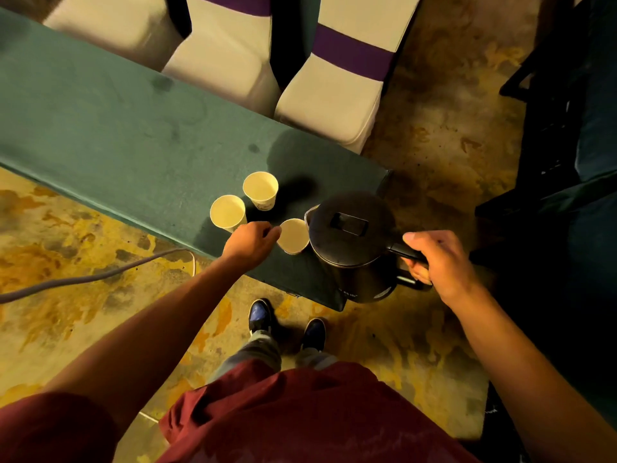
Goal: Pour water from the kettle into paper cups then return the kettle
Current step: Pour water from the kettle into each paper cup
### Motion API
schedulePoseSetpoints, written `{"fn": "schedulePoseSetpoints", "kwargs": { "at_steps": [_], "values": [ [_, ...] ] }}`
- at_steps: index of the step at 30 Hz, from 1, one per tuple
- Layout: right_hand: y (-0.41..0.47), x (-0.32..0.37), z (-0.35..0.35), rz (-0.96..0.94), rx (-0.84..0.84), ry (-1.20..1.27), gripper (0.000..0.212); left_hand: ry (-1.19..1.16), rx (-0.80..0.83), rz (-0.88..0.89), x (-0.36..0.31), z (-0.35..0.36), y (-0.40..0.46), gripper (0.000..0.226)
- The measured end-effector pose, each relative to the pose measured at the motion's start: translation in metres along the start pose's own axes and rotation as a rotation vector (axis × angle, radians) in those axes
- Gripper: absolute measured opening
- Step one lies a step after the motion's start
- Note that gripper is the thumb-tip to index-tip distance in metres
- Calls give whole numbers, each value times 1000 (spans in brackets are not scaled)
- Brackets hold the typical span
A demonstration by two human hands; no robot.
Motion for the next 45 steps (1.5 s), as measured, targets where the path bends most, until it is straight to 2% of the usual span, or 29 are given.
{"fn": "schedulePoseSetpoints", "kwargs": {
  "at_steps": [3, 7, 10, 12, 16, 20, 24, 27, 31, 37, 42, 45],
  "values": [
    [2, 10, -12, -59, -11, -7, 39, -9, -72, -9, -3, -10, -4, 33],
    [18, 28, -22, -139, 9, -22, 40, 6, -254, -8, -5, -44, -3, 25],
    [37, 37, -22, -167, 24, -31, 42, 32, -397, -56, 0, -75, 7, 18],
    [52, 42, -20, -169, 18, -21, 42, 34, -434, -82, 6, -91, 17, 15],
    [80, 50, -9, -154, 29, -49, 43, 109, -388, -65, 18, -108, 45, 30],
    [108, 57, 10, -118, 24, -41, 44, 187, -262, -25, 30, -110, 71, 42],
    [128, 62, 27, -80, 4, -61, 46, 242, -122, 22, 37, -109, 87, 40],
    [138, 63, 32, -43, -14, -68, 38, 204, -89, 54, 36, -110, 93, 32],
    [148, 63, 32, 0, -55, -33, 31, 86, -96, 73, 33, -111, 99, 22],
    [160, 62, 26, 59, -25, -134, 25, 39, -206, 56, 26, -114, 102, 23],
    [163, 65, 25, 50, 40, -227, 40, 0, -262, 72, 22, -109, 98, 26],
    [166, 65, 26, 46, 63, -281, 42, 2, -271, 82, 21, -105, 97, 26]
  ]
}}
Point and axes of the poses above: each hand's wrist, its own y-axis towards the middle knuckle, its own z-axis out of the palm, x = y × z, the point moved 3 cm from there along y, towards the middle knuckle, and after that the axes turned 14 degrees about x, right-handed, at the moved point
